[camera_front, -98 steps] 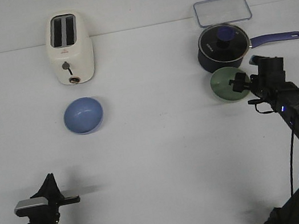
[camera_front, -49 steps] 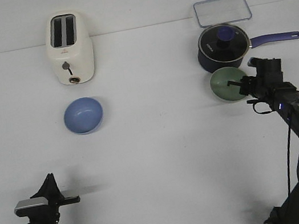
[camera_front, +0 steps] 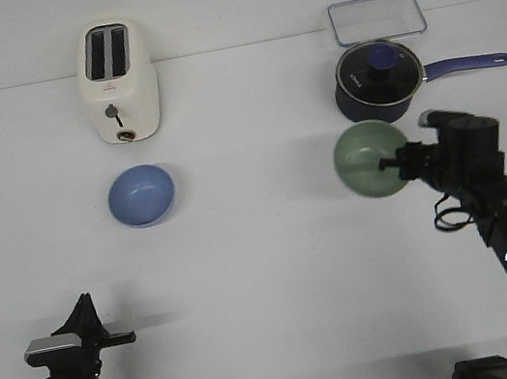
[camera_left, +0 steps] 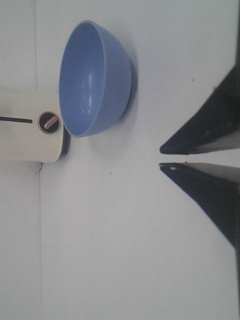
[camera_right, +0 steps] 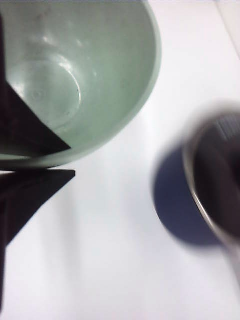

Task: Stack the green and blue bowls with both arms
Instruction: 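Carry the green bowl toward the robot and set it down centrally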

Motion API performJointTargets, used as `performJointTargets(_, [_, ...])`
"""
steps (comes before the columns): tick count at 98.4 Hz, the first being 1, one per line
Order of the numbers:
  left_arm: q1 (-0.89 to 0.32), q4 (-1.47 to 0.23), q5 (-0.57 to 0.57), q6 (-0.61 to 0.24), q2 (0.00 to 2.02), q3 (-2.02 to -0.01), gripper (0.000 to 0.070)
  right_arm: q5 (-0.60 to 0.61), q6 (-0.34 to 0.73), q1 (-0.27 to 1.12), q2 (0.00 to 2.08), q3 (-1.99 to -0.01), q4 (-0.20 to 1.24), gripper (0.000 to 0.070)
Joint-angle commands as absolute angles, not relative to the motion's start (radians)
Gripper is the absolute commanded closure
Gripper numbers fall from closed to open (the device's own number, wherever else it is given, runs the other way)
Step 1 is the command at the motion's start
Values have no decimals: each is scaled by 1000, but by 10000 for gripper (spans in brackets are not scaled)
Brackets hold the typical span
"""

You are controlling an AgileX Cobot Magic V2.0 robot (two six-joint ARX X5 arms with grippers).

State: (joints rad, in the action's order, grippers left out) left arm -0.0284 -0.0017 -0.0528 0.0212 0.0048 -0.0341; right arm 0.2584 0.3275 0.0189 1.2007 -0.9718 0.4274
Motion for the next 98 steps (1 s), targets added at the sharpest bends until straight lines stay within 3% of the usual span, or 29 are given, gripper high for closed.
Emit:
performJointTargets(1, [-27,9,-52,34,3,-14,685,261,378,118,1159,-905,408,700])
performJointTargets(20, [-27,9,-52,34,3,-14,685,149,468,429,1130,-757,335,700])
performJointTargets(38, [-27,9,-52,34,3,-14,685,48,529,609,1183,-718,268,700])
performJointTargets(62, [-27,9,-52,34,3,-14,685,-10,535,696,1250,-718,258,700])
performJointTargets(98, [-27,9,-52,34,3,-14,685,-10,534,714,1298,-718,276,687])
